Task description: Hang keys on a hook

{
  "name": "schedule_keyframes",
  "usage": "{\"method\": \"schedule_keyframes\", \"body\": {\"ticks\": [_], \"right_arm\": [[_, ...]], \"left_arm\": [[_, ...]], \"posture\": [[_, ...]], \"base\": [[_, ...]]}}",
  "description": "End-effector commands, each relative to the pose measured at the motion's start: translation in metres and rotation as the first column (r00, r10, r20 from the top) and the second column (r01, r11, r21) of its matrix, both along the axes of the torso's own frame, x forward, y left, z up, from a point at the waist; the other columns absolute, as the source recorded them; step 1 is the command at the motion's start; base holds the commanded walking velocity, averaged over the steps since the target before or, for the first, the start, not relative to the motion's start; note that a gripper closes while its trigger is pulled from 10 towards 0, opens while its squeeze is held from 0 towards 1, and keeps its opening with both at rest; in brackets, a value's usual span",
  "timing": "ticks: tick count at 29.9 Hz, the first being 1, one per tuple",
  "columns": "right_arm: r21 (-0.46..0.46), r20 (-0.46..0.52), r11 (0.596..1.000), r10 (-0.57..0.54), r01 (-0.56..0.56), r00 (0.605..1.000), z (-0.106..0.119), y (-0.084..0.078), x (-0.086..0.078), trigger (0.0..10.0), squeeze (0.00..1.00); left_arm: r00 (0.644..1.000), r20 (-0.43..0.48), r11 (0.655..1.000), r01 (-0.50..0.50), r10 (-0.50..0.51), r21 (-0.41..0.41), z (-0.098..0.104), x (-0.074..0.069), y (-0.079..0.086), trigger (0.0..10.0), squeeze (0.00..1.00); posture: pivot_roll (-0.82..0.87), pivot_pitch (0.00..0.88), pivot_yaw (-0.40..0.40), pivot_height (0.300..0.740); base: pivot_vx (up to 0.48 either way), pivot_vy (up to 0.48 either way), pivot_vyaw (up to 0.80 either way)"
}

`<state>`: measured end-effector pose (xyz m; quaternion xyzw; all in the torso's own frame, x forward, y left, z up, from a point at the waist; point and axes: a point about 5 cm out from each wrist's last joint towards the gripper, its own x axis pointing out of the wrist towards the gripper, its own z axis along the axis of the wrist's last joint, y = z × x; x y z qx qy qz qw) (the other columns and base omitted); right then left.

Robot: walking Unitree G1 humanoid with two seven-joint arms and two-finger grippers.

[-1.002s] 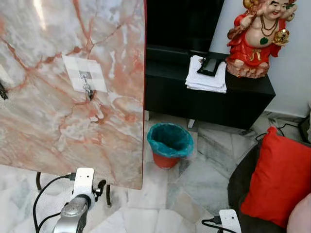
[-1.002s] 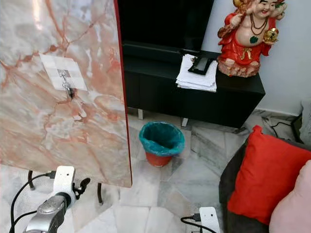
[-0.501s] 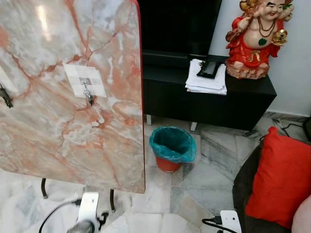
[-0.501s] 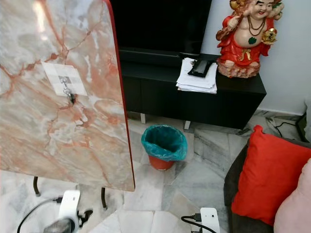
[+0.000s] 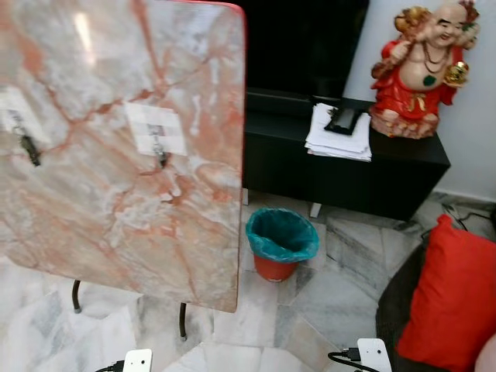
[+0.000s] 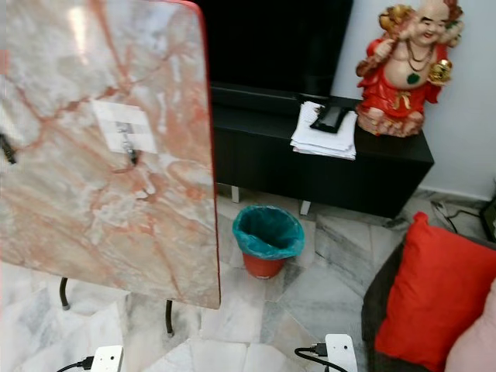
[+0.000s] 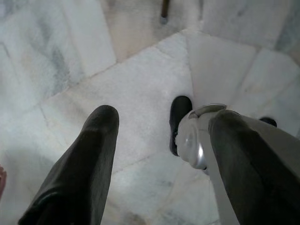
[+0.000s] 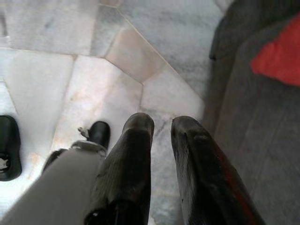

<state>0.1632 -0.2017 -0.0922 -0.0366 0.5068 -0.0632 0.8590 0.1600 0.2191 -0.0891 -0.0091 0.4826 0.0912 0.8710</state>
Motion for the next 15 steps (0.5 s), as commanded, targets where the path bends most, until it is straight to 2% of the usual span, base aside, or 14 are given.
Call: {"method": "schedule_keyframes", "body": {"ticks": [1, 6, 15], "right_arm": [[0.008, -0.012, 1.0, 0.006, -0.006, 1.0, -0.0017, 0.0027, -0.0028, 10.0, 0.0], [0.01, -0.021, 1.0, -0.007, 0.007, 1.0, -0.0031, 0.0032, -0.006, 10.0, 0.0], [0.006, -0.027, 1.0, 0.005, -0.005, 1.0, -0.0038, 0.0029, -0.008, 10.0, 0.0]], "left_arm": [[0.999, -0.016, 0.999, -0.05, 0.05, -0.006, -0.0025, -0.0069, 0.0031, 10.0, 0.0], [1.0, -0.011, 1.0, -0.023, 0.023, -0.001, -0.0015, -0.005, 0.0037, 10.0, 0.0], [0.999, -0.022, 0.999, -0.032, 0.033, 0.001, -0.0027, -0.0074, 0.0033, 10.0, 0.0]], "posture": [[0.09, 0.0, -0.05, 0.74], [0.09, 0.0, -0.043, 0.74], [0.1, 0.0, -0.044, 0.74]], "base": [[0.0, 0.424, 0.0], [0.0, 0.436, 0.0], [0.0, 0.477, 0.0]]}}
